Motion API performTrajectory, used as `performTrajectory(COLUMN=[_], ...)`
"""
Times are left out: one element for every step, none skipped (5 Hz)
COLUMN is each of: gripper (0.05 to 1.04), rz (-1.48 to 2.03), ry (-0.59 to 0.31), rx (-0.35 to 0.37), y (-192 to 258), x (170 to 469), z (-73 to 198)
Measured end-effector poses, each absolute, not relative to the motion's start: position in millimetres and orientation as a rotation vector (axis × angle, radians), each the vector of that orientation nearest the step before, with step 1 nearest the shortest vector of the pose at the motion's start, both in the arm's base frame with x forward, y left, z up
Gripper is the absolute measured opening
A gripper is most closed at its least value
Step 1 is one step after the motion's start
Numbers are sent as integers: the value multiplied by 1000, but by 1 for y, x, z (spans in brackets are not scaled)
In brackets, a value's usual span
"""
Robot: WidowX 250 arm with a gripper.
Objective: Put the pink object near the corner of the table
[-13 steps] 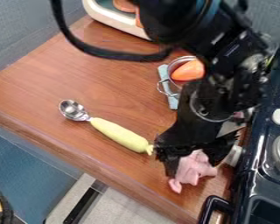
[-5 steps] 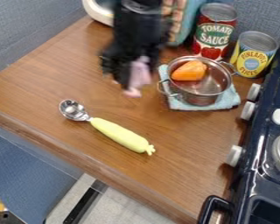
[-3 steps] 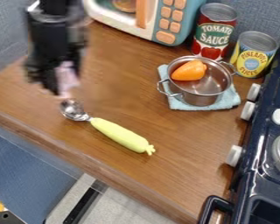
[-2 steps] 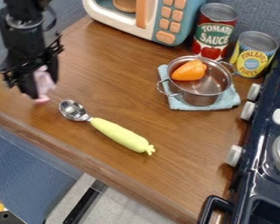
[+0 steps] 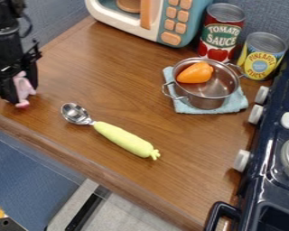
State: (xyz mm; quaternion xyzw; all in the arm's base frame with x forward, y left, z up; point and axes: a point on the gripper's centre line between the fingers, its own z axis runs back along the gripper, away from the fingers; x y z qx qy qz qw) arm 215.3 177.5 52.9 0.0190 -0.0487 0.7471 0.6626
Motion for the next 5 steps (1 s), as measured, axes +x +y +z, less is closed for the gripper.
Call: performTrajectory(gripper=[952,1007,1002,1000,1000], rz=[1661,1639,1652,1644,1646], ry=[-77,-69,-86,-117,-121], rx=[82,70,39,42,42], y=[182,183,188,192,192], x=[214,216,217,218,218], z=[55,58,78,104,104])
